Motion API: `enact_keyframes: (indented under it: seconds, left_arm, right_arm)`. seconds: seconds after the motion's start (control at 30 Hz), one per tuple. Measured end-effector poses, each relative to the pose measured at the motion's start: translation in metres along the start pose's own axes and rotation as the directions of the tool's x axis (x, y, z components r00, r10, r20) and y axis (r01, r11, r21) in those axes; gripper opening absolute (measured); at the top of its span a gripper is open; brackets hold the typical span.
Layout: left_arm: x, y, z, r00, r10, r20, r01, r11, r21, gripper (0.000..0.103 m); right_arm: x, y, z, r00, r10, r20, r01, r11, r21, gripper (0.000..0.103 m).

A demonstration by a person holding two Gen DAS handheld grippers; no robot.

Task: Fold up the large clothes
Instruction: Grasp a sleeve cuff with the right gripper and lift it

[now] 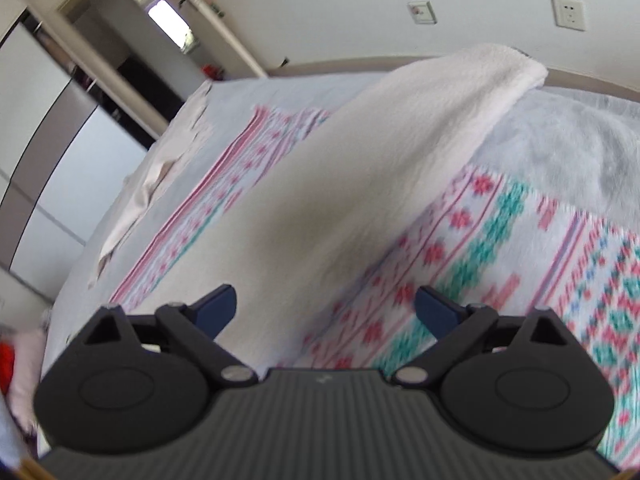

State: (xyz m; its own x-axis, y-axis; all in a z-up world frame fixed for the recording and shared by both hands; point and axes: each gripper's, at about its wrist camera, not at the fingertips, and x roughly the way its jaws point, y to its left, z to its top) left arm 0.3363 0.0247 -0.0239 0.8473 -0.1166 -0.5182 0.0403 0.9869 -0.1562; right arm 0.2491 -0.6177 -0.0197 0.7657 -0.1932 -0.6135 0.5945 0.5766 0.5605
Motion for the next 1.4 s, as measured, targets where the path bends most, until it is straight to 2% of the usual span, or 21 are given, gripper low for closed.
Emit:
enact_keyframes:
  seconds: [0.07,0.23,0.3,0.37,0.4,0.43,0.47,0.6,0.7,0.9,1.0,1.2,1.4]
  left_arm:
    - [0.003,-0.002,-0.003,1.0,-0.005,-0.001,0.005,0.999,0.032,0.103]
    - [0.009,-0.007,-0.009,1.0,-0.014,-0.007,0.015,0.997,0.078,0.103]
    - [0.013,-0.009,-0.01,1.0,-0.015,-0.023,0.017,0.996,0.09,0.103]
    - [0.015,-0.009,-0.011,0.999,-0.011,-0.031,0.014,0.996,0.091,0.103]
    - [0.016,-0.009,-0.011,0.999,-0.009,-0.036,0.012,0.996,0.089,0.103]
    - [0.016,-0.008,-0.011,0.999,-0.009,-0.039,0.013,0.996,0.086,0.103]
    - [0.016,-0.007,-0.011,0.999,-0.009,-0.04,0.012,0.997,0.08,0.103]
    - [0.013,-0.006,-0.009,0.999,-0.009,-0.039,0.012,0.998,0.063,0.103]
    - [0.01,-0.007,-0.006,0.999,-0.016,-0.047,0.019,0.999,0.05,0.103]
    - [0.0,-0.011,0.002,0.998,-0.029,-0.06,0.032,0.998,0.057,0.103]
    - [-0.002,-0.011,0.006,0.997,0.006,-0.079,-0.001,0.997,0.071,0.103]
    - [-0.011,-0.004,0.013,0.994,0.099,-0.053,-0.091,0.986,0.139,0.103]
    - [-0.015,0.006,0.016,0.993,0.107,-0.055,-0.101,0.99,0.102,0.103]
  right_arm:
    - [0.011,-0.012,0.01,0.999,-0.004,0.036,0.003,0.999,0.043,0.087]
    - [0.029,-0.031,0.034,0.995,0.005,0.103,-0.02,0.989,0.146,0.08]
    - [0.035,-0.033,0.041,0.992,-0.02,0.126,-0.001,0.987,0.163,0.068]
    - [0.038,-0.033,0.043,0.985,-0.063,0.158,0.033,0.982,0.187,0.033]
    - [0.039,-0.033,0.042,0.983,-0.081,0.163,0.05,0.981,0.189,0.028]
    - [0.037,-0.032,0.041,0.98,-0.094,0.175,0.06,0.981,0.187,0.018]
    - [0.036,-0.03,0.04,0.979,-0.083,0.185,0.05,0.982,0.179,0.016]
    - [0.015,-0.015,0.043,0.974,-0.04,0.223,0.014,0.993,0.118,0.013]
    - [-0.005,0.012,0.048,0.97,-0.005,0.242,-0.008,0.999,0.052,0.013]
    - [-0.055,0.099,0.044,0.956,0.081,0.283,-0.042,0.989,-0.139,0.012]
    - [-0.071,0.143,0.035,0.955,0.124,0.271,-0.07,0.977,-0.203,0.012]
    - [-0.087,0.227,-0.01,0.958,0.212,0.193,-0.132,0.924,-0.358,0.012]
    - [-0.076,0.301,-0.093,0.966,0.258,0.026,-0.21,0.84,-0.501,0.012]
